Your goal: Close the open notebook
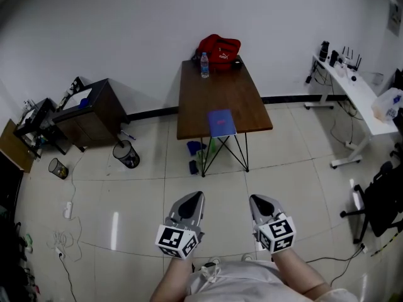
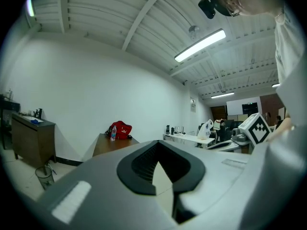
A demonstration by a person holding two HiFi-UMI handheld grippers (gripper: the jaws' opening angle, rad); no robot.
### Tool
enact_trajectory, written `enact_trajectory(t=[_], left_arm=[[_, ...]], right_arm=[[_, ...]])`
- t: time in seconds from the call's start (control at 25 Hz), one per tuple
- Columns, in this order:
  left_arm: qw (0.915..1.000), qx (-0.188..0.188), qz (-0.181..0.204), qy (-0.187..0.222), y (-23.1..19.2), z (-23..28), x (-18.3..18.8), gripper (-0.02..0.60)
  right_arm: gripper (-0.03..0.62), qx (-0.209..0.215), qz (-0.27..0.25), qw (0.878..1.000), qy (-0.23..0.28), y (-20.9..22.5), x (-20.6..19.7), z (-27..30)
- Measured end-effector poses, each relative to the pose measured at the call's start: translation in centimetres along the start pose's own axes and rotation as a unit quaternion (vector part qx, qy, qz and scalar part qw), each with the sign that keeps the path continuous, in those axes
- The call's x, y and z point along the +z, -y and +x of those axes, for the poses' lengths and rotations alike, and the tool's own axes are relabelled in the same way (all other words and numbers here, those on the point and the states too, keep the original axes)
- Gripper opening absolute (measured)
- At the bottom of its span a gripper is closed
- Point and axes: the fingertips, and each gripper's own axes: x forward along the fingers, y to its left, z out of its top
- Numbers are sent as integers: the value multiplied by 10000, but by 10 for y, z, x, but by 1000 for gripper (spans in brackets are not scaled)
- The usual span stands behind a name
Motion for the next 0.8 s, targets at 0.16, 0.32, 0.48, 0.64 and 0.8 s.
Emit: enact_trajectory(t=[0.16, 0.32, 0.48, 0.64, 0.8], left_arm=[[10000, -57, -44, 19, 6, 4, -3, 8], [9999, -85, -55, 39, 7, 8, -1, 8], [10000, -42, -43, 39, 6, 8, -2, 8], [10000, -22, -49, -5, 6, 8, -5, 8], [9999, -15, -120, -51, 8, 10, -9, 8]], right_arm=[[6, 73, -70, 9999, 23, 4, 1, 1], [6, 113, -108, 9999, 37, 5, 5, 4], [6, 137, -99, 9998, 55, 7, 7, 6], [6, 131, -79, 9999, 76, 8, 6, 5], [6, 128, -35, 9999, 58, 11, 3, 3]])
